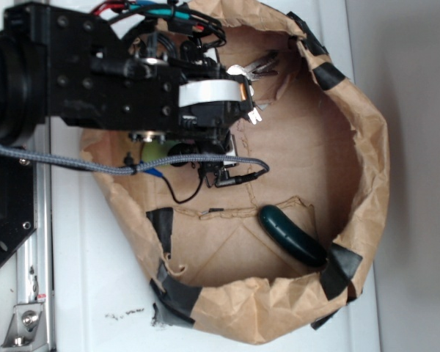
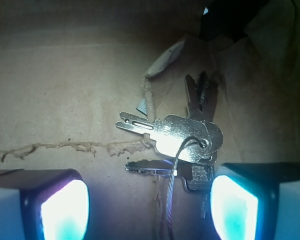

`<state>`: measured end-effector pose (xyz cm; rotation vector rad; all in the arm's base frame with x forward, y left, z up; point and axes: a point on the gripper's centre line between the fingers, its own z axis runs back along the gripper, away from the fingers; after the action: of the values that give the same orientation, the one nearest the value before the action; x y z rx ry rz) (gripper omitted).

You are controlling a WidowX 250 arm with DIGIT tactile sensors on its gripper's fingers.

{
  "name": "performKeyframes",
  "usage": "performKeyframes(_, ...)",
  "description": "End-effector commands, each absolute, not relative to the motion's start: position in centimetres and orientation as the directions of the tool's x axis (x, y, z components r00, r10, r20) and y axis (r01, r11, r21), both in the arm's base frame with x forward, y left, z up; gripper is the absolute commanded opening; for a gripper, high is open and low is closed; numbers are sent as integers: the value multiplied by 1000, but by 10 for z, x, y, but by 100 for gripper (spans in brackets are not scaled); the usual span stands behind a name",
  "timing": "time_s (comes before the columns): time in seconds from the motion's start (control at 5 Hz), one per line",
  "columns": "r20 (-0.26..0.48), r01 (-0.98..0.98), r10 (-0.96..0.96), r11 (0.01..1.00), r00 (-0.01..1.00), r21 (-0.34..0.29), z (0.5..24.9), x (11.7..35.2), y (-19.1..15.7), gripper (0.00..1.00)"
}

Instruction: Grab the silver keys.

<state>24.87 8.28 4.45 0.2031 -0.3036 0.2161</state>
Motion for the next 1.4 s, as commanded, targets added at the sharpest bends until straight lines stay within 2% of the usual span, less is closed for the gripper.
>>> performKeyframes(0.0,348,-252,185,955,919,159,55,253,83,0)
performKeyframes(1.2,361,-257,190,955,913,148,59,254,79,0)
